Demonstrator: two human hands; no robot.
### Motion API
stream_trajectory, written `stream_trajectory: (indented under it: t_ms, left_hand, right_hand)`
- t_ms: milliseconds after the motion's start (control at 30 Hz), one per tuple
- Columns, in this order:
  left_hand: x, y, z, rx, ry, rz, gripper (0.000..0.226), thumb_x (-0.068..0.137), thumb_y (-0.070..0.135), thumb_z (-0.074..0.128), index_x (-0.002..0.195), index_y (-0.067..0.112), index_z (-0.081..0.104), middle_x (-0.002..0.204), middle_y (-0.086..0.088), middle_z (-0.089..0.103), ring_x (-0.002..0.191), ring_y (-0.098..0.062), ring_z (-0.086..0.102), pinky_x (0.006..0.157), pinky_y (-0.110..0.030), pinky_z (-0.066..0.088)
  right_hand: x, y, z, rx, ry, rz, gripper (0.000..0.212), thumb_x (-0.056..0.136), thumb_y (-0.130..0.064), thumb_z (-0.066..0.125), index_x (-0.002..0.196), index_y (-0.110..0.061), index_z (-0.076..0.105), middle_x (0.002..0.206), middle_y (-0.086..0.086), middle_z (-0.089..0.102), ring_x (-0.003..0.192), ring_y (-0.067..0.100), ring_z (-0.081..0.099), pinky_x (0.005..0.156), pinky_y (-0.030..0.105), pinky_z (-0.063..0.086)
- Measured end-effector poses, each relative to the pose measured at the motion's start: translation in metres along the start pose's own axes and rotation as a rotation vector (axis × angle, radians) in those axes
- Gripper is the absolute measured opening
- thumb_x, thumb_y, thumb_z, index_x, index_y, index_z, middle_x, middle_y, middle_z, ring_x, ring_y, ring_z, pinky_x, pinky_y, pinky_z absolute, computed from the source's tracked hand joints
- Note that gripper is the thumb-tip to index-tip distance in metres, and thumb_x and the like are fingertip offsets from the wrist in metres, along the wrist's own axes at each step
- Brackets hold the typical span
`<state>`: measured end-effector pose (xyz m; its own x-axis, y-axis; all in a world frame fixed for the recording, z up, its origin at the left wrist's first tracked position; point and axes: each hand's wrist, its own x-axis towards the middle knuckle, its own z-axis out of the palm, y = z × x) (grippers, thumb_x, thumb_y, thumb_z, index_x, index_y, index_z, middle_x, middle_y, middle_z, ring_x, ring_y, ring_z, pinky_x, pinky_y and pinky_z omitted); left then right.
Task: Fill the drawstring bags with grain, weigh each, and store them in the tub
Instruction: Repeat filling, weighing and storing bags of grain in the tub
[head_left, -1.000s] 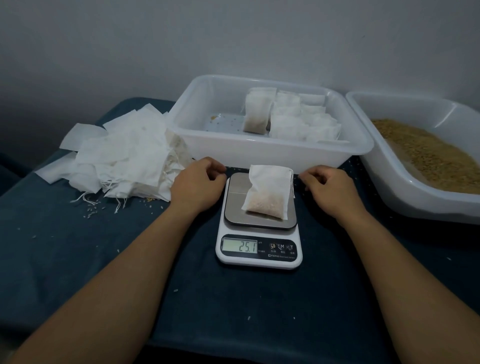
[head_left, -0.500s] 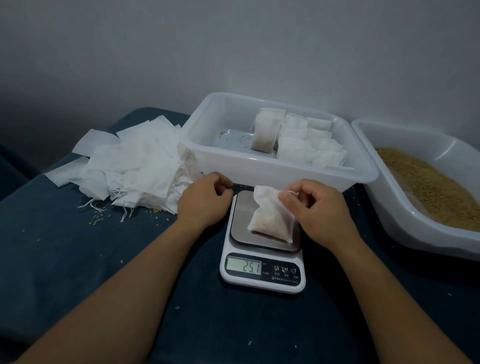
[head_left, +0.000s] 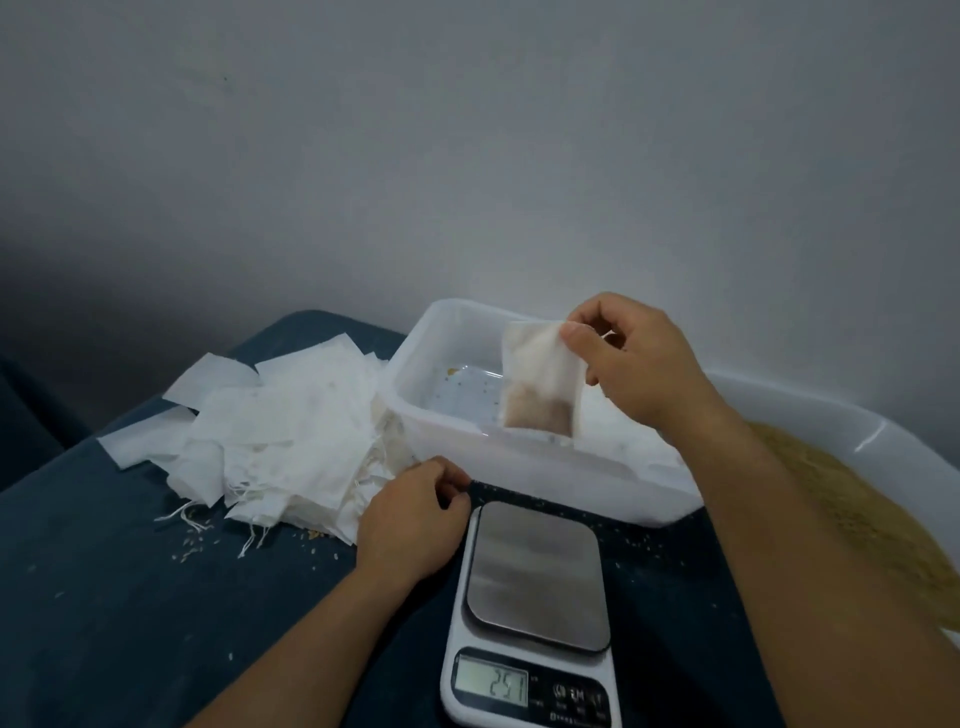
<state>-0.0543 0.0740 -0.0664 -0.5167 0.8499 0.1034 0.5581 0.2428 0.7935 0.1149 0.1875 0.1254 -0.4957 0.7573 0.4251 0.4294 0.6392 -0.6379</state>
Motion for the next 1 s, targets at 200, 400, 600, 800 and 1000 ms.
stream_trajectory:
  t_ms: [200,400,600,800,1000]
  left_hand:
    - [-0.001,-0.001,0.003,-0.020,0.009,-0.013,0.010,0.092,0.038,0.064,0.093,0.048,0.062,0.084,0.028,0.065,0.077,0.011,0.058,0.060,-0.009,0.036]
    - [-0.003,-0.002,0.002,-0.039,0.002,-0.002,0.012,0.093,0.037,0.064,0.093,0.049,0.061,0.086,0.027,0.065,0.080,0.010,0.059,0.067,-0.011,0.043]
    - [-0.003,-0.001,0.003,-0.014,-0.005,0.003,0.010,0.093,0.041,0.061,0.095,0.050,0.059,0.089,0.027,0.064,0.080,0.011,0.057,0.065,-0.009,0.039]
    - [-0.004,0.002,0.001,-0.005,-0.023,0.007,0.010,0.093,0.040,0.060,0.096,0.049,0.058,0.090,0.026,0.064,0.081,0.009,0.058,0.068,-0.013,0.043]
    - [-0.009,0.006,-0.003,-0.021,-0.032,0.019,0.013,0.092,0.037,0.061,0.103,0.042,0.065,0.095,0.020,0.067,0.087,-0.001,0.062,0.077,-0.023,0.051]
  right_hand:
    - [0.053,0.052,0.041,-0.173,-0.104,0.098,0.017,0.099,-0.020,0.064,0.083,-0.024,0.066,0.070,-0.008,0.070,0.055,0.006,0.070,0.059,0.022,0.056]
    - [0.079,0.093,0.070,-0.275,-0.198,0.276,0.015,0.101,-0.017,0.058,0.090,-0.014,0.067,0.073,0.000,0.077,0.064,0.010,0.076,0.070,0.028,0.060]
    - [0.091,0.112,0.076,-0.347,-0.174,0.422,0.021,0.098,-0.015,0.055,0.083,-0.016,0.070,0.072,-0.001,0.079,0.074,0.011,0.078,0.065,0.019,0.047]
    - [0.087,0.099,0.074,-0.354,-0.013,0.434,0.045,0.099,-0.023,0.063,0.143,-0.016,0.058,0.141,0.013,0.061,0.126,0.032,0.060,0.100,0.033,0.045]
    - [0.030,0.008,0.100,-0.281,0.047,-0.267,0.041,0.098,-0.022,0.066,0.138,-0.025,0.058,0.128,-0.003,0.057,0.091,0.012,0.065,0.089,0.034,0.055]
